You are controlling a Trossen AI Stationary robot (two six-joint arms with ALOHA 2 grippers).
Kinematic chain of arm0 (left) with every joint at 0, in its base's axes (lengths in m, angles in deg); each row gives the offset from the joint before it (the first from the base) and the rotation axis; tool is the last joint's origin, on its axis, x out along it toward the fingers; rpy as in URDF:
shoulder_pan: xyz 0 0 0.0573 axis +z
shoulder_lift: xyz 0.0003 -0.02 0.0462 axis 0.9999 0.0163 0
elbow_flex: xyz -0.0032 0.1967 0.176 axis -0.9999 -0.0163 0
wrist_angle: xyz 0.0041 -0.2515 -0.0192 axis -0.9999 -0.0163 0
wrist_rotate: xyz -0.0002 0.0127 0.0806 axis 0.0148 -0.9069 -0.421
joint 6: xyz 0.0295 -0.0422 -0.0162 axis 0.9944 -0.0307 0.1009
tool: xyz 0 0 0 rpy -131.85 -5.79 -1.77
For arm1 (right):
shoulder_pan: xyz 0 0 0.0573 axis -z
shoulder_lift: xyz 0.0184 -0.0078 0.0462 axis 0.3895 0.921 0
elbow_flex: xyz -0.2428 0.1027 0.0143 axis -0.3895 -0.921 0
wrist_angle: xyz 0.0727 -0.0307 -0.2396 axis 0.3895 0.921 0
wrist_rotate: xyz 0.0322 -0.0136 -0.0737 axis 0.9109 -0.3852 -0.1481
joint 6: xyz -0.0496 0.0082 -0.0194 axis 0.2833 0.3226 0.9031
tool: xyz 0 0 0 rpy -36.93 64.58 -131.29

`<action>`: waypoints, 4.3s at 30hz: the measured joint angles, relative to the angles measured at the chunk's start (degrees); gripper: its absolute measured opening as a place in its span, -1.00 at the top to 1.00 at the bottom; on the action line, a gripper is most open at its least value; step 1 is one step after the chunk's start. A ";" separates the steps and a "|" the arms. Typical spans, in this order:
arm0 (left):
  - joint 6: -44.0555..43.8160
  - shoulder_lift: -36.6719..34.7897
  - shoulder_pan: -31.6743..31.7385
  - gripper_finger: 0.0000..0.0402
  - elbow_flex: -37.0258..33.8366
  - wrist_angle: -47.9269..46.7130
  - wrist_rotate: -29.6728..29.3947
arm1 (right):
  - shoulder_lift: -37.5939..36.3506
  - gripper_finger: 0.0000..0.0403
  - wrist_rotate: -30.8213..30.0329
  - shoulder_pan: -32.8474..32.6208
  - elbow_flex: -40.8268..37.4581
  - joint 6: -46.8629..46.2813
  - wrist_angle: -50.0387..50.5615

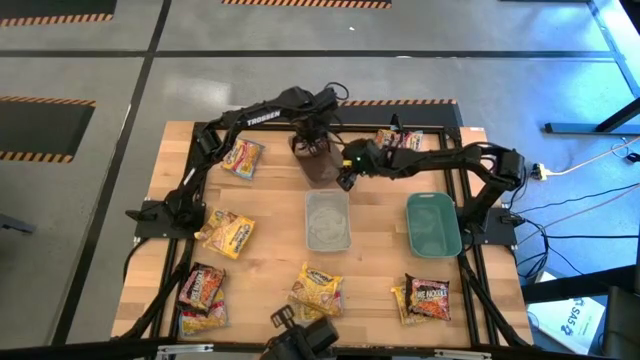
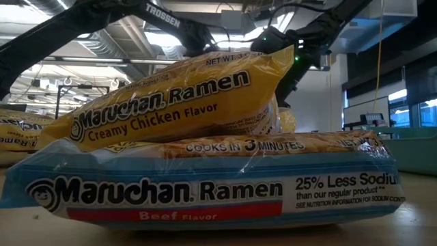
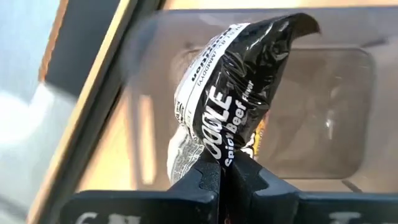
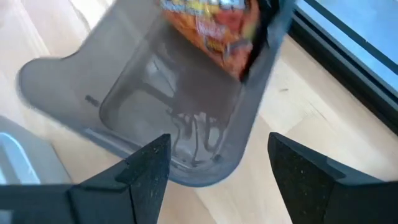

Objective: Sort Maruchan noodles

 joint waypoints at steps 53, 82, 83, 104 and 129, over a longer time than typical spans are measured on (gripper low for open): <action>-1.63 -20.90 -3.61 0.33 -26.51 9.43 -9.66 | -7.54 -0.25 1.17 5.91 -0.80 6.38 4.10; -8.84 -28.73 0.47 0.33 -61.48 59.53 -4.81 | 1.36 -0.25 8.51 8.26 -5.03 2.29 -7.59; -8.82 -28.73 0.85 0.33 -61.47 60.46 -4.79 | 1.36 -0.25 8.58 8.24 -5.03 2.30 -7.61; -5.63 -38.80 -2.79 0.33 -61.44 57.90 -4.76 | -11.76 -0.25 2.83 8.35 -4.97 5.55 7.28; -2.65 -50.82 -16.84 0.33 -80.13 82.82 -4.17 | -32.80 -0.25 7.81 27.17 -19.09 -2.16 6.82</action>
